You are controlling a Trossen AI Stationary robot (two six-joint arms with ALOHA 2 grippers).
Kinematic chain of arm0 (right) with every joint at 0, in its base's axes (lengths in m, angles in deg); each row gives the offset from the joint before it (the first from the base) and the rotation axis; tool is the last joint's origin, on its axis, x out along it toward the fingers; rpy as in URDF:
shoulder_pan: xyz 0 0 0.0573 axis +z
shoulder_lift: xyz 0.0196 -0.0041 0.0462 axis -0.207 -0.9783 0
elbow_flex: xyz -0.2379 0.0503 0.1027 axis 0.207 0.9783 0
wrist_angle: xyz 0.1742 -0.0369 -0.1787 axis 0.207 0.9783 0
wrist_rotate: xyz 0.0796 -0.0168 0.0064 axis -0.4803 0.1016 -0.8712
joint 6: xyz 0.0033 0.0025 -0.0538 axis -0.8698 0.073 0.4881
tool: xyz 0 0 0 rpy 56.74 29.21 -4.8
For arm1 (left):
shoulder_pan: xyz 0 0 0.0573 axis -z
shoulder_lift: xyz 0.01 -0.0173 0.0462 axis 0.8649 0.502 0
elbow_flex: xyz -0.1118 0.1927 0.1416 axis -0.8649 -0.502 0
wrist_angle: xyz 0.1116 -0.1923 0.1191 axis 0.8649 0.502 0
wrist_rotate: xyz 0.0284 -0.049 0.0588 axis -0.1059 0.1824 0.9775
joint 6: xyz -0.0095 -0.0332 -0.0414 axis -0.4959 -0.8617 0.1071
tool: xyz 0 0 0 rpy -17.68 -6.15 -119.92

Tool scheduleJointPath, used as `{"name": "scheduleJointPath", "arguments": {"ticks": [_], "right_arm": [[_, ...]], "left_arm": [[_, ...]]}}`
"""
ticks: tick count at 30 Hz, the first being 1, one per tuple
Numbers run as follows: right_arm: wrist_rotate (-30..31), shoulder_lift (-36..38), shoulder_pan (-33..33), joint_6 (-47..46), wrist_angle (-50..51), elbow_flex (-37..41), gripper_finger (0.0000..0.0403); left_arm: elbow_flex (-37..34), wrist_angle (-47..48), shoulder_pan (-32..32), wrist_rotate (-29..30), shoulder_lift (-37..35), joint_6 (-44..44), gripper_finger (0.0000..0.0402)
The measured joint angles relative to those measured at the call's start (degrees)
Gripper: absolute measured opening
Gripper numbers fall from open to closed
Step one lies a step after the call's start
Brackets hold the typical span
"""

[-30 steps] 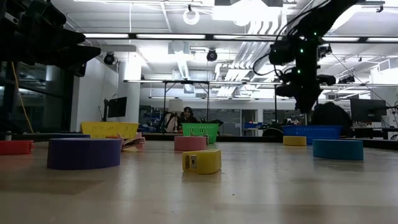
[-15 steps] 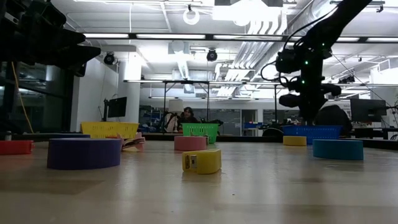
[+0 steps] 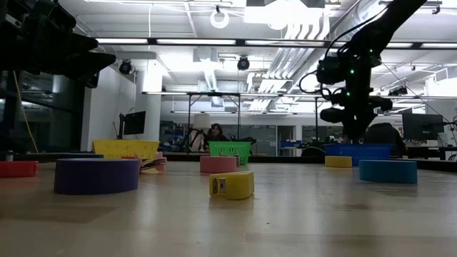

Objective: Pick and place Stapler, Stapler remover, tape
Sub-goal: Put the gray staple remover into the blue basket, then put the light blue staple remover into the blue basket

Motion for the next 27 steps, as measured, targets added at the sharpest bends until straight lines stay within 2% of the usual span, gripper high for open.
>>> {"name": "scheduleJointPath", "arguments": {"ticks": [8, 18, 23, 27], "right_arm": [[-0.07, 0.00, 0.00, 0.03, 0.15, 0.00, 0.0166], [-0.45, 0.13, 0.00, 0.19, 0.13, -0.02, 0.0177], [-4.32, 3.29, 0.00, 2.16, 0.11, -0.04, 0.0177], [-12.11, 7.98, 0.00, 4.28, 0.55, -0.04, 0.0177]], "left_arm": [[0.02, 0.00, 0.02, 0.00, 0.01, 0.00, 0.0211], [0.00, 0.00, 0.00, 0.00, -0.02, 0.00, 0.0211], [0.00, 0.00, 0.01, 0.00, -0.01, 0.00, 0.0211], [0.02, 0.00, 0.01, -0.02, -0.02, 0.00, 0.0211]]}}
